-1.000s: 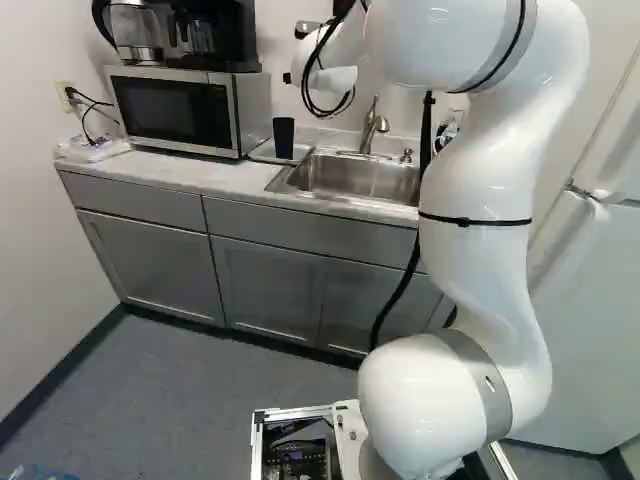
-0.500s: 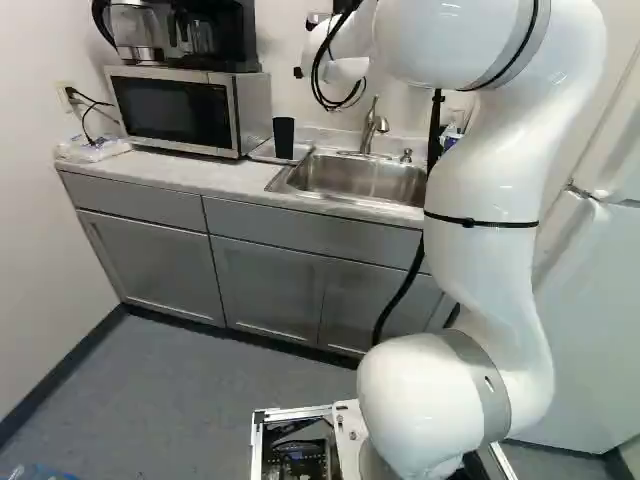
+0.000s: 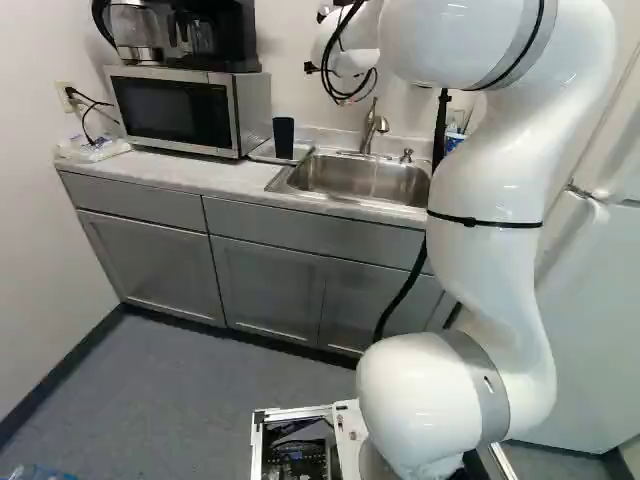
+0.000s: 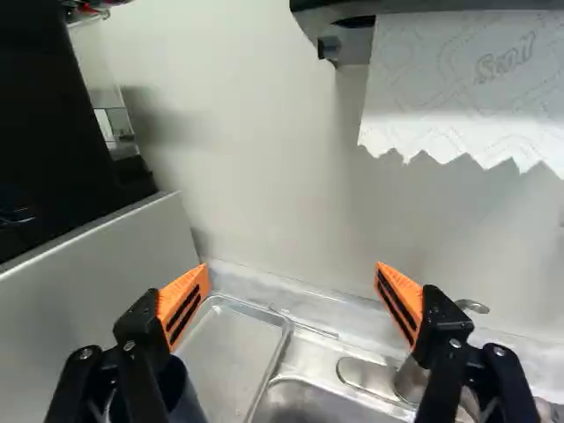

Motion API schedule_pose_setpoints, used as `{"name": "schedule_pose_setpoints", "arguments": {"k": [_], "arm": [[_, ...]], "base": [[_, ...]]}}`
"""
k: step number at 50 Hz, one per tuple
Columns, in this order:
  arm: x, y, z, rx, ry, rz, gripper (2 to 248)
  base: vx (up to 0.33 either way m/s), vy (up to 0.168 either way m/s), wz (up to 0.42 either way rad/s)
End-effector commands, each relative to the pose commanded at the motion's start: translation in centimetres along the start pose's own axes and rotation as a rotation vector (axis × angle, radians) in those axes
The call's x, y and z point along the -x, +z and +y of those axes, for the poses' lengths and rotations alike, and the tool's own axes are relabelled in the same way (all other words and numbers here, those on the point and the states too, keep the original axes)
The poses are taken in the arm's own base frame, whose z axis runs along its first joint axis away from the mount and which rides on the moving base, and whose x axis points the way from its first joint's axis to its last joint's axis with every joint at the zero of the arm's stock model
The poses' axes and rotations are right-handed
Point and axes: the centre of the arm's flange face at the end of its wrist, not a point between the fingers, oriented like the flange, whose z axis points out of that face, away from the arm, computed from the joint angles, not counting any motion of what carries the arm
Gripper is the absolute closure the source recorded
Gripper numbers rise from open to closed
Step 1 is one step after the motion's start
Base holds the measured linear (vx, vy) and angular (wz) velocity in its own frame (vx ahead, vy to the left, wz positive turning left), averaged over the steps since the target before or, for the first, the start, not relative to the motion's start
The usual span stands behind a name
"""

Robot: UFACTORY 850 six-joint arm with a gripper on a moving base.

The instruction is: Rinse the cup and place it in the tray

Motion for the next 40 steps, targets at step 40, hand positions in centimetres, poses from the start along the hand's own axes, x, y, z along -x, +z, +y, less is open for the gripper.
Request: {"name": "schedule_pose_setpoints", "arguments": {"k": [40], "arm": [[-0.5,2.9,4.8,0.062,0.017,-0.074,3]], "base": [[0.0,0.0,0.0]]}}
